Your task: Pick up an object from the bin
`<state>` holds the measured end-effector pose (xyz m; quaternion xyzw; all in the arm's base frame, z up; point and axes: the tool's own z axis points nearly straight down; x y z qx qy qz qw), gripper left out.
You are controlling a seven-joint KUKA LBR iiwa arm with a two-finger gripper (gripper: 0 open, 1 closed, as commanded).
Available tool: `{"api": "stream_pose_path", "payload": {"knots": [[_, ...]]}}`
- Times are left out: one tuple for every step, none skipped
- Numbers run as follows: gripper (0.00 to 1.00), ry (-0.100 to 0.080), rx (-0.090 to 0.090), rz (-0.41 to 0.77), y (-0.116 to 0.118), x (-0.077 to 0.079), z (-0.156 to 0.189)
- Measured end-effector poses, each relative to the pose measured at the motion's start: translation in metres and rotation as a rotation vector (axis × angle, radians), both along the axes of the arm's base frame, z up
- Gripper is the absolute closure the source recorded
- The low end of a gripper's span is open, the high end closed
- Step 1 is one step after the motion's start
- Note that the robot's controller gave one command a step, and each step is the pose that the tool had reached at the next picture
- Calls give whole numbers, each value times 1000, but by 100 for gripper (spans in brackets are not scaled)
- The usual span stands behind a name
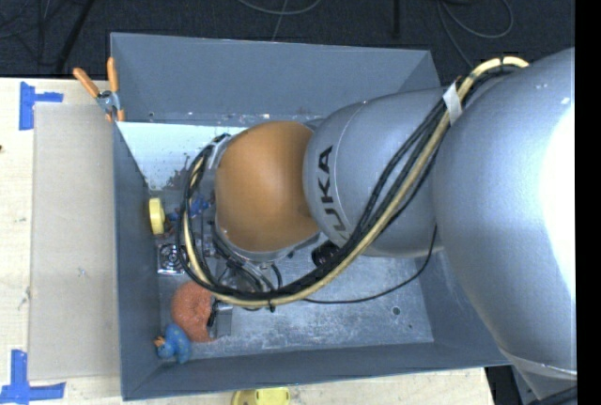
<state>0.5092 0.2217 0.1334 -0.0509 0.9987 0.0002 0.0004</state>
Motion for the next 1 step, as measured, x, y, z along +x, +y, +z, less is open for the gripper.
{"api": "stream_pose_path", "payload": {"knots": [[0,2,-1,303,1,5,-30]]}}
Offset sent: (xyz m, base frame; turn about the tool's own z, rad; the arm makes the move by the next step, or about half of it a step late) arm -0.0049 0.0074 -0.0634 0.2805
